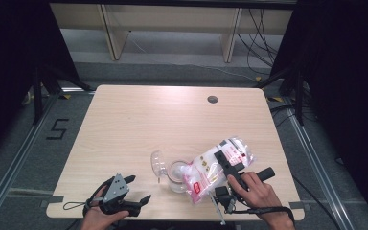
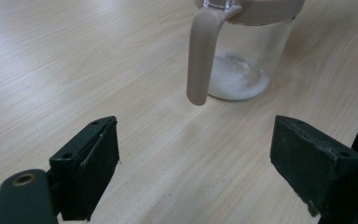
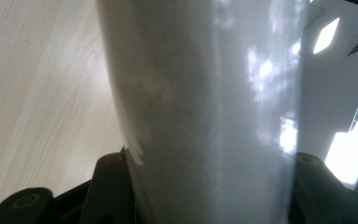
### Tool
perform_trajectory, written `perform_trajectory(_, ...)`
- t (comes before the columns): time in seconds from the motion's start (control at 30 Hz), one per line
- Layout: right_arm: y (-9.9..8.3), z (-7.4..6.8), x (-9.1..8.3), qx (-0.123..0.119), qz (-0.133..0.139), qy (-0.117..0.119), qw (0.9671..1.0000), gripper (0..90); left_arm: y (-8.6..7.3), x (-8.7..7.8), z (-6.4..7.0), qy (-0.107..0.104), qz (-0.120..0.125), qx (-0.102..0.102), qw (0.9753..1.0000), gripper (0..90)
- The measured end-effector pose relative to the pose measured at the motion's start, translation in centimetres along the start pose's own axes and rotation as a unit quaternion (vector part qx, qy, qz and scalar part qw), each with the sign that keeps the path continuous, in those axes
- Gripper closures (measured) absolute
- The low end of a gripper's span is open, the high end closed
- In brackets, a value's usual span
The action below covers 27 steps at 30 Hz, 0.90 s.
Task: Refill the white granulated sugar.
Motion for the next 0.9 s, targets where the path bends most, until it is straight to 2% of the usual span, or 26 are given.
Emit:
perform_trajectory(0.03, -0.04, 0.02, -0.01, -0.006, -0.001, 0.005, 1.0, 54.3, -0.06, 0.06, 0.2, -0.001, 0.002, -0.015, 0.9999, 15.3)
perform_trajectory(0.07, -0.13, -0.26, -0.04, 0.002, -0.006, 0.011, 0.9999, 54.3, 0.0, 0.1, 0.32, 0.0, 0.007, -0.02, 0.9998, 15.3)
perform_trajectory(0.17, -0.27, -0.48, 0.05, 0.011, -0.009, 0.007, 0.9999, 54.3, 0.02, 0.08, 0.21, -0.001, 0.006, -0.016, 0.9999, 15.3)
perform_trajectory(0.2, -0.26, -0.34, 0.11, 0.002, -0.005, 0.009, 0.9999, 54.4, -0.06, 0.04, 0.12, -0.001, 0.002, -0.014, 0.9999, 15.3)
perform_trajectory(0.23, -0.35, -0.56, 0.08, 0.009, -0.008, 0.008, 0.9999, 54.4, -0.02, 0.05, 0.08, -0.001, 0.004, -0.012, 0.9999, 15.3)
perform_trajectory(0.27, -0.39, -0.51, 0.04, 0.006, -0.009, 0.006, 0.9999, 54.4, 0.03, 0.05, -0.05, -0.001, 0.003, -0.001, 1.0, 15.3)
perform_trajectory(0.3, -0.4, -0.51, 0.03, 0.004, -0.009, 0.007, 0.9999, 54.4, 0.04, 0.07, -0.06, -0.001, 0.003, 0.0, 1.0, 15.3)
perform_trajectory(0.43, -0.36, -0.7, -0.08, 0.019, -0.009, 0.007, 0.9998, 54.4, -0.01, 0.1, -0.01, -0.001, 0.001, -0.001, 1.0, 15.3)
perform_trajectory(0.5, -0.18, -0.32, -0.02, 0.0, -0.002, 0.002, 1.0, 54.4, 0.01, 0.05, -0.1, 0.001, 0.003, -0.001, 1.0, 15.3)
perform_trajectory(0.53, -0.23, -0.51, -0.08, 0.012, -0.007, 0.005, 0.9999, 54.5, 0.03, 0.04, -0.07, -0.001, 0.004, -0.002, 1.0, 15.3)
perform_trajectory(0.57, -0.2, -0.45, -0.09, 0.01, -0.007, 0.005, 0.9999, 54.4, 0.03, 0.0, -0.09, 0.002, 0.004, -0.002, 1.0, 15.3)
perform_trajectory(0.6, -0.17, -0.28, -0.11, 0.005, -0.005, 0.002, 1.0, 54.4, -0.04, 0.01, 0.09, 0.002, 0.005, -0.018, 0.9998, 15.3)
perform_trajectory(0.7, -0.25, -0.34, -0.1, 0.007, -0.005, 0.005, 1.0, 54.5, -0.03, 0.02, 0.06, 0.001, 0.004, -0.016, 0.9999, 15.3)
perform_trajectory(0.77, -0.35, -0.17, -0.1, -0.002, -0.004, 0.003, 1.0, 54.5, -0.06, 0.01, 0.04, 0.003, 0.003, -0.016, 0.9999, 15.3)
perform_trajectory(0.8, -0.51, -0.29, -0.18, 0.005, -0.008, 0.004, 0.9999, 54.5, -0.02, 0.03, 0.06, 0.001, 0.005, -0.016, 0.9999, 15.3)
perform_trajectory(0.83, -0.52, -0.05, -0.13, -0.006, -0.003, 0.001, 1.0, 54.6, -0.06, -0.01, 0.02, 0.004, 0.003, -0.016, 0.9999, 15.3)
perform_trajectory(0.9, -0.76, -0.49, -0.31, 0.02, -0.013, 0.005, 0.9997, 54.6, -0.03, -0.01, 0.05, 0.003, 0.004, -0.016, 0.9999, 15.3)
Point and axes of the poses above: each handheld gripper's, and its own axes: x roughly forward along the jaws, y roughly out of its top, z roughly to its right, the point moved 8 cm from there along x, roughly forward along the jaws, and after that the axes turned 6 degrees about -x, right-handed, at the moved point
